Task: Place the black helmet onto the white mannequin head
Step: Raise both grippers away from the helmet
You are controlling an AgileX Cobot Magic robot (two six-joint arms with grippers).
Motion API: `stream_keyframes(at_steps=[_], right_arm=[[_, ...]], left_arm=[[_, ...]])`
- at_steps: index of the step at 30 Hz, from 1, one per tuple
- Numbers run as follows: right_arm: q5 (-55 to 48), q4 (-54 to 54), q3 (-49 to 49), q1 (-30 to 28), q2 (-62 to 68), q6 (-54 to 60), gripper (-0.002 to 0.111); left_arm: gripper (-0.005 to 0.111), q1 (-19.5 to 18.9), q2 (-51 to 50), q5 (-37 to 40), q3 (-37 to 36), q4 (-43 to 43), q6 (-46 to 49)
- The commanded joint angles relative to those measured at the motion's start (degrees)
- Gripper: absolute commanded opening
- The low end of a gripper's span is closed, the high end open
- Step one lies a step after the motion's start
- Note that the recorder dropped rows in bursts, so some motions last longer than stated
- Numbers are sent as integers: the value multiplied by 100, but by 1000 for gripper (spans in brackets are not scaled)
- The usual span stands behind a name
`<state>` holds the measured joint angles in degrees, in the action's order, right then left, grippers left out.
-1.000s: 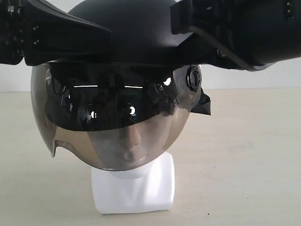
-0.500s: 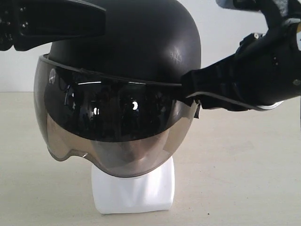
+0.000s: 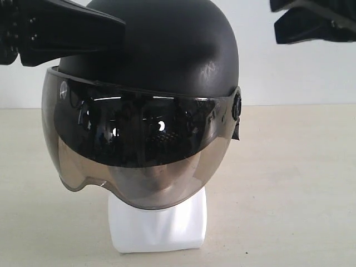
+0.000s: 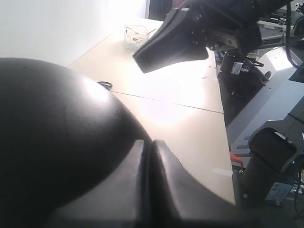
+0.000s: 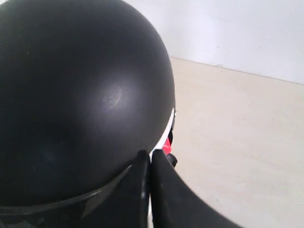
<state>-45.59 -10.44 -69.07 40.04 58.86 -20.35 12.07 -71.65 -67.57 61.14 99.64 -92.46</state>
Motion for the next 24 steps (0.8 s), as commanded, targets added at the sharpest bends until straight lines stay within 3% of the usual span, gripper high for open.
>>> stream_keyframes(at_steps=[1,7,16,19,24], right_arm=[[-343,-217,-82,-9,-135,30,0],[-262,214,-82,-9,-164,822,0],[351,2083,-88,-9,-164,2530,0],[644,2741,-88,-9,-164,3132,0],[813,3736,-104,-9,-56,3754,0]], left_arm=[[4,-5,42,104,35,-35,-27],[4,-55,215,585,122,-55,83],[4,-324,353,1389,617,30,562],[4,-487,269,1379,809,30,982],[4,-822,-159,993,1453,30,847]])
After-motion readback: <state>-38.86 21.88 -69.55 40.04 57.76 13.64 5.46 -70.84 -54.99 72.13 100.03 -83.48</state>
